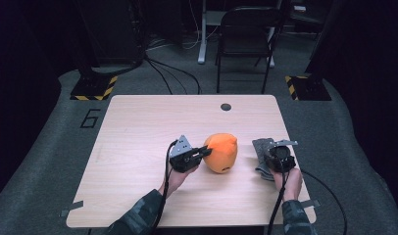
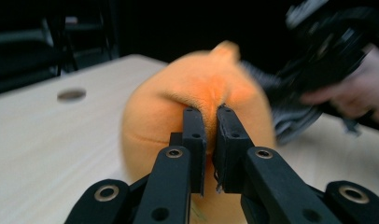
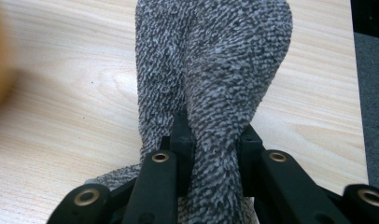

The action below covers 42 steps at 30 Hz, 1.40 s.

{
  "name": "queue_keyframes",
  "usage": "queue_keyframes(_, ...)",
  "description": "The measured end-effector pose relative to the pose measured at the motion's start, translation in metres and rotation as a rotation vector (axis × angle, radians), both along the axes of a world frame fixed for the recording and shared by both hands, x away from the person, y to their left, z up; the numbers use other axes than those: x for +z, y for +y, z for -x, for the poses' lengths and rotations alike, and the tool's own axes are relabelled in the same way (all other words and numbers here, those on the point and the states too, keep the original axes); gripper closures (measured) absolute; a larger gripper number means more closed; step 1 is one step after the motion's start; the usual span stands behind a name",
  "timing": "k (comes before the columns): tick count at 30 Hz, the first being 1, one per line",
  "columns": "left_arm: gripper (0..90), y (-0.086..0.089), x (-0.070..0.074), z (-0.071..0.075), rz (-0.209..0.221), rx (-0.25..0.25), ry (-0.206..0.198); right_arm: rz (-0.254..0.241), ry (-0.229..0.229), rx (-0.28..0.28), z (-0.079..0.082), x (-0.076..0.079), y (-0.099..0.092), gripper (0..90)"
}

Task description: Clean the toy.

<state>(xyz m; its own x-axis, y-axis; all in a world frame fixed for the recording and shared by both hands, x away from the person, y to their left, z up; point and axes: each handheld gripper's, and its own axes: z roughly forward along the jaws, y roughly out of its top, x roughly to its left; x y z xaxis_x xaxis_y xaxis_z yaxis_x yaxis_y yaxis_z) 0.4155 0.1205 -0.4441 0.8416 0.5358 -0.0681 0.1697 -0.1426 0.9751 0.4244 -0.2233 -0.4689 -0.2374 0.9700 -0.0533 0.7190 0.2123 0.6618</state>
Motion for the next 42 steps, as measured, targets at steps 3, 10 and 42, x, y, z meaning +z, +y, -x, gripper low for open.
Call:
queue_keyframes(3, 83.7, 0.005, 0.022, 0.006, 0.011, 0.002, -0.040, -0.004, 0.002, -0.003, 0.000, 0.000, -0.002, 75.4)
queue_keyframes(10, 83.4, 0.002, 0.043, 0.010, -0.047, -0.012, -0.090, -0.023, -0.017, -0.006, 0.003, 0.010, -0.005, 75.4)
queue_keyframes(42, 83.1, -0.043, -0.009, 0.006, -0.320, -0.070, -0.057, -0.008, -0.142, 0.293, 0.033, 0.066, 0.105, 76.4)
